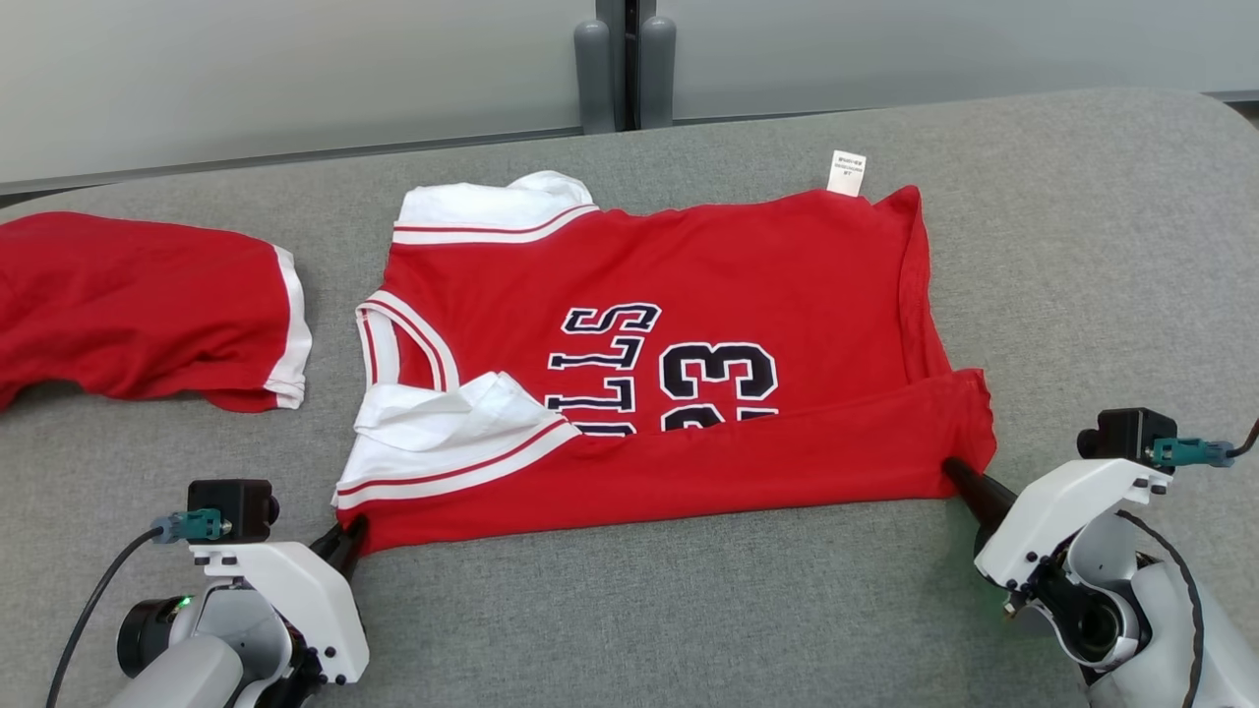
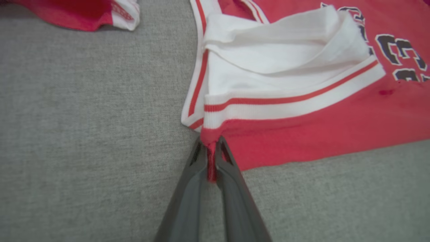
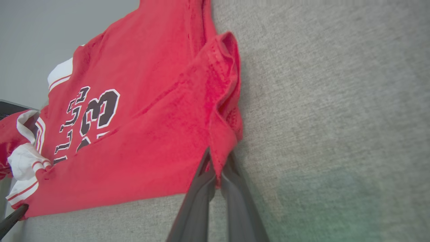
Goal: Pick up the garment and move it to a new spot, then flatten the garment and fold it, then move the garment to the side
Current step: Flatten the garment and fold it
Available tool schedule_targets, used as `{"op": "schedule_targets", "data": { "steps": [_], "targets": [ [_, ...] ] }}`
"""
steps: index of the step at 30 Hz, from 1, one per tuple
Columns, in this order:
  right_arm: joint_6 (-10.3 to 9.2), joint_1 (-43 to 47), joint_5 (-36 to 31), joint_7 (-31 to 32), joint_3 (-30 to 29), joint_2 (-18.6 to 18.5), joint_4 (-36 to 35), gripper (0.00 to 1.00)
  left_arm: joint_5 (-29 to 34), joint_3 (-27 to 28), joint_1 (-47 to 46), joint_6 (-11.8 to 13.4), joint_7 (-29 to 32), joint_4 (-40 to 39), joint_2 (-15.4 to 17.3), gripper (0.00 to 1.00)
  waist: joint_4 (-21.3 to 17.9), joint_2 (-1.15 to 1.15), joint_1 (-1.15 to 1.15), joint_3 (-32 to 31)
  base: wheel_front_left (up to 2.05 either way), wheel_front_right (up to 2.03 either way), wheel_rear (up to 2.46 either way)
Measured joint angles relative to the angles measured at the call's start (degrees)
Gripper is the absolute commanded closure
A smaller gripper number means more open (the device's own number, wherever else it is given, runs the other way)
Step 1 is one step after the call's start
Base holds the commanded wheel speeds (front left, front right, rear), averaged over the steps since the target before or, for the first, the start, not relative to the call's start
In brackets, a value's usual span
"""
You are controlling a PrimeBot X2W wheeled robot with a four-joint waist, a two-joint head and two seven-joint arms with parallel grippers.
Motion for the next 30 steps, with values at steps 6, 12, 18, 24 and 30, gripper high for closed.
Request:
{"op": "schedule_targets", "data": {
  "steps": [6,12,18,24,30],
  "targets": [
    [-0.01,-0.3,0.1,-0.7,1.0,-1.1,-0.4,1.00,0.0,-0.6,0.8,-0.3,0.0,-0.2,0.4,1.00,0.1,0.00,0.00,-2.0,0.00,0.00,0.00],
    [0.00,3.4,1.4,4.2,2.8,-3.1,-3.4,1.00,-0.5,-1.2,4.1,1.3,2.2,-5.1,3.1,1.00,0.0,0.00,0.00,-5.1,0.00,0.00,0.00],
    [0.00,9.0,2.0,8.6,1.1,-6.0,-9.3,1.00,-2.1,-1.5,9.7,5.2,5.9,-14.4,7.8,1.00,-0.1,0.00,0.00,-6.9,0.00,0.00,0.00],
    [0.07,16.3,1.2,14.1,-3.2,-7.1,-15.4,1.00,-3.6,-1.7,15.3,9.2,8.9,-23.5,12.2,1.00,0.0,0.00,0.00,-7.1,0.00,0.00,0.00],
    [0.05,22.4,-2.0,19.1,-8.3,-4.6,-20.4,1.00,-5.0,-2.4,19.0,11.8,11.2,-28.8,13.9,1.00,0.2,0.00,0.00,-7.1,0.00,0.00,0.00]
  ]
}}
